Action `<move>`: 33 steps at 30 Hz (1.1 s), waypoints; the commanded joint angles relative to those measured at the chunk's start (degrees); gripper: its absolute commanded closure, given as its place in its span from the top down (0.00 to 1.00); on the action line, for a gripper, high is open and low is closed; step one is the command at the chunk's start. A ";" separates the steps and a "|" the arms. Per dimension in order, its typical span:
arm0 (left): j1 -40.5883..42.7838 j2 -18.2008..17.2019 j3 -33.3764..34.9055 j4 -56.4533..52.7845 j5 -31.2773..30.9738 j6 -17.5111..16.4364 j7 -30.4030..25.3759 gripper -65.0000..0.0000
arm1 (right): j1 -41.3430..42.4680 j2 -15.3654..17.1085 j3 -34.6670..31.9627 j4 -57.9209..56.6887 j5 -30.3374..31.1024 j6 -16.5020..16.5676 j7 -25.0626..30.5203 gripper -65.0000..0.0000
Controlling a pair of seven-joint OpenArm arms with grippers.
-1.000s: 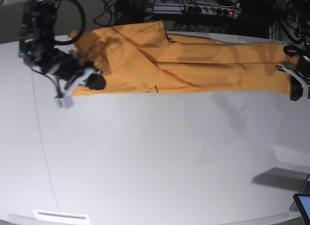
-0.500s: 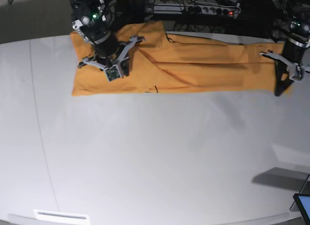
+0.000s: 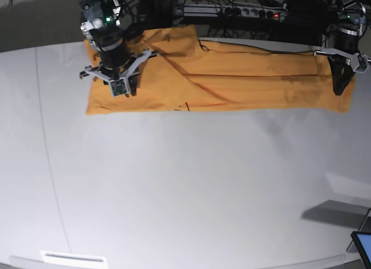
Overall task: Fold the T-shirt properly
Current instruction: 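Lower both grippers onto the two ends of the orange strip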
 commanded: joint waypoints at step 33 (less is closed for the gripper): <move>-8.43 -1.29 7.25 -5.73 15.50 2.80 8.67 0.00 | 2.00 -0.64 6.93 -14.16 -0.07 -0.01 2.34 0.10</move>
